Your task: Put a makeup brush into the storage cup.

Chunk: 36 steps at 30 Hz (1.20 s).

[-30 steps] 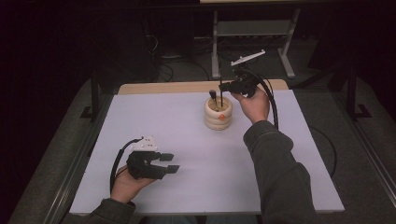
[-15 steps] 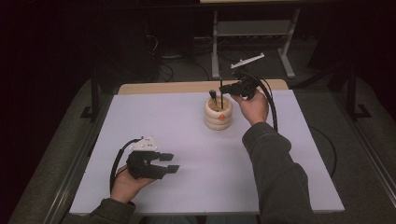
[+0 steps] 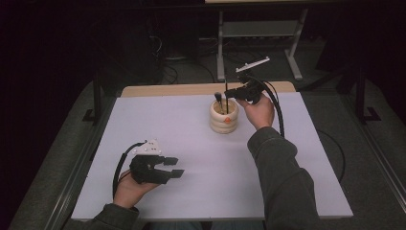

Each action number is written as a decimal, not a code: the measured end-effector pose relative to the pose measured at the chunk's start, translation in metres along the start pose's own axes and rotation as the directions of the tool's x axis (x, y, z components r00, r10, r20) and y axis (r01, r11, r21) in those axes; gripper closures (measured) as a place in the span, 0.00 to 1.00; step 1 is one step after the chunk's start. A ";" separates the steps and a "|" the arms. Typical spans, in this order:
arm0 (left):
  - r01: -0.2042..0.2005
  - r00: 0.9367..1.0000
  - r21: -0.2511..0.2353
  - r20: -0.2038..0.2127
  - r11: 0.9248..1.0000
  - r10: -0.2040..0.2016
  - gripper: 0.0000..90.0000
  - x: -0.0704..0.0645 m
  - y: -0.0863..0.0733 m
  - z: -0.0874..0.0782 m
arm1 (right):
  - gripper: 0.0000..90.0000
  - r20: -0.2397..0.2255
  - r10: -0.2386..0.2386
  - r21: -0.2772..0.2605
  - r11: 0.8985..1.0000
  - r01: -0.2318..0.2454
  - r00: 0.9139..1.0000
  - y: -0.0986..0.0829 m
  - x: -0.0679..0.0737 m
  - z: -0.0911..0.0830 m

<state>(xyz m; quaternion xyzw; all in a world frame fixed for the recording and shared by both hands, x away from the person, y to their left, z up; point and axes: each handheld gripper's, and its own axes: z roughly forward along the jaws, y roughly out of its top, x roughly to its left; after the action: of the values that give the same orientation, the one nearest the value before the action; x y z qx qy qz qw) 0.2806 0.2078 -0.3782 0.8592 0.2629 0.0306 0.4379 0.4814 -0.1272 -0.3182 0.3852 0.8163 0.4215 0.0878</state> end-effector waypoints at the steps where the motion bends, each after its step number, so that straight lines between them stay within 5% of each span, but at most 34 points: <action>1: -0.003 1.000 0.000 -0.001 1.000 0.003 0.53 0.000 0.000 0.000 | 0.94 -0.001 0.003 0.001 1.000 -0.003 1.000 0.000 0.000 0.001; 36: 0.003 1.000 -0.002 0.000 1.000 -0.003 0.53 -0.001 0.000 0.001 | 0.94 0.006 0.025 0.036 0.999 -0.025 1.000 -0.016 -0.003 0.013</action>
<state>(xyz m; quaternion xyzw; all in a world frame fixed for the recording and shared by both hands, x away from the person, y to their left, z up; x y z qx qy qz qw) 0.2801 0.2070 -0.3783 0.8583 0.2645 0.0303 0.4387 0.4807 -0.1270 -0.3384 0.3982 0.8186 0.4066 0.0780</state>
